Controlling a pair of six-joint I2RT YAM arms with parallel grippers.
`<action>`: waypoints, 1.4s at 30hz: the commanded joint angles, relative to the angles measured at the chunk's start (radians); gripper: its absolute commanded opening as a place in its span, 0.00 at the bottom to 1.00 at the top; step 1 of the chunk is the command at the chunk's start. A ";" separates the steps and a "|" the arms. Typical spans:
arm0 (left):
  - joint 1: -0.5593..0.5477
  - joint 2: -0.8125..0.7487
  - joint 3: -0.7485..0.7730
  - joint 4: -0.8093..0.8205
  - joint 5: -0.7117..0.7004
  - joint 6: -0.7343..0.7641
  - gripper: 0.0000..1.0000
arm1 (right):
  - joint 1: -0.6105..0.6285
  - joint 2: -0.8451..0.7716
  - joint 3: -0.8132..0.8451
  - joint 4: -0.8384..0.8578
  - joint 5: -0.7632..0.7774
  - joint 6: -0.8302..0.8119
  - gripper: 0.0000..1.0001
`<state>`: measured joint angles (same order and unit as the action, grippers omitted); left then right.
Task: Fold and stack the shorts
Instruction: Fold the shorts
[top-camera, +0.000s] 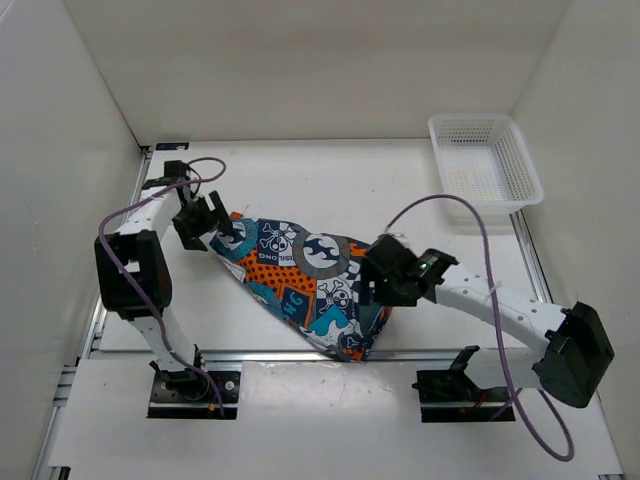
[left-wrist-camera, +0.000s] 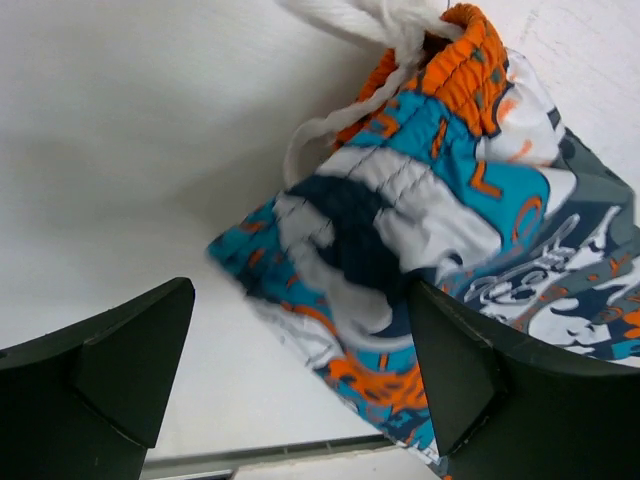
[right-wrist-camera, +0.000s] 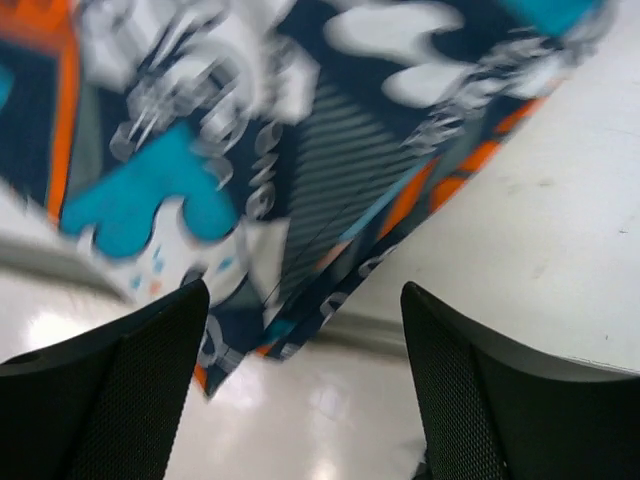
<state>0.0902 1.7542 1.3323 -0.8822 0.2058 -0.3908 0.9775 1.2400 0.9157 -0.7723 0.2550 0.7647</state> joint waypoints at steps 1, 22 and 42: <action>-0.042 0.076 -0.007 0.068 0.055 0.040 1.00 | -0.196 -0.045 -0.070 0.057 -0.231 0.061 0.84; -0.037 0.002 -0.082 0.078 -0.092 -0.085 0.60 | -0.577 0.393 -0.049 0.378 -0.370 -0.097 0.23; 0.152 -0.110 -0.182 0.095 -0.158 -0.093 0.84 | -0.550 0.475 0.605 0.111 -0.197 -0.285 0.98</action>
<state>0.2447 1.6394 1.1450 -0.8524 0.0139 -0.5198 0.4030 1.8244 1.5700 -0.6106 0.0319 0.5110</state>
